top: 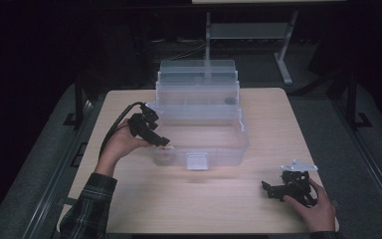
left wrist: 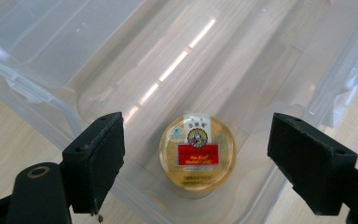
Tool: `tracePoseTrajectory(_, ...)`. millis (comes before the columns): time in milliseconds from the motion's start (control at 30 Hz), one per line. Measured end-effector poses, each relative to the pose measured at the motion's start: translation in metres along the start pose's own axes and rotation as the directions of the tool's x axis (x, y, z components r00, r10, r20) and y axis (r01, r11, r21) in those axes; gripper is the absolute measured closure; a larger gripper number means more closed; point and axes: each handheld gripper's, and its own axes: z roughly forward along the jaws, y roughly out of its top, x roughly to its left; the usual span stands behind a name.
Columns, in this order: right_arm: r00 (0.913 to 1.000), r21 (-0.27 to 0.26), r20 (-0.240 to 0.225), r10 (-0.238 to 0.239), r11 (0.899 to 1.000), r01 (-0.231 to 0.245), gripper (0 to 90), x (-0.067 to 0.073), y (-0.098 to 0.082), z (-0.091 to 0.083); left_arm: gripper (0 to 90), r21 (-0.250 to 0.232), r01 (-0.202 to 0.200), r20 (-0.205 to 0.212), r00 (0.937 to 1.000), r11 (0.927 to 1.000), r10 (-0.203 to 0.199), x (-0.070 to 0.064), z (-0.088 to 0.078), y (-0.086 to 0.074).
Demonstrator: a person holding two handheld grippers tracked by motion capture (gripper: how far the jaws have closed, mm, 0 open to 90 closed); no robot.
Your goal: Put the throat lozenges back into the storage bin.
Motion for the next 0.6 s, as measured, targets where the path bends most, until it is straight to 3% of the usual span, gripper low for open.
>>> tracePoseTrajectory(367,1.0000,0.000,0.000,0.000,1.000,0.000,0.0,0.000,0.000,0.000,18.0,-0.052,0.014,-0.007,0.9999,0.9986,-0.015,-0.005,-0.019,-0.004)
tracePoseTrajectory(600,1.0000,0.000,0.000,0.000,1.000,0.000,0.0,0.000,0.000,0.000,13.4,-0.066,0.037,-0.017,0.9991,0.9971,-0.038,-0.004,-0.027,-0.011)
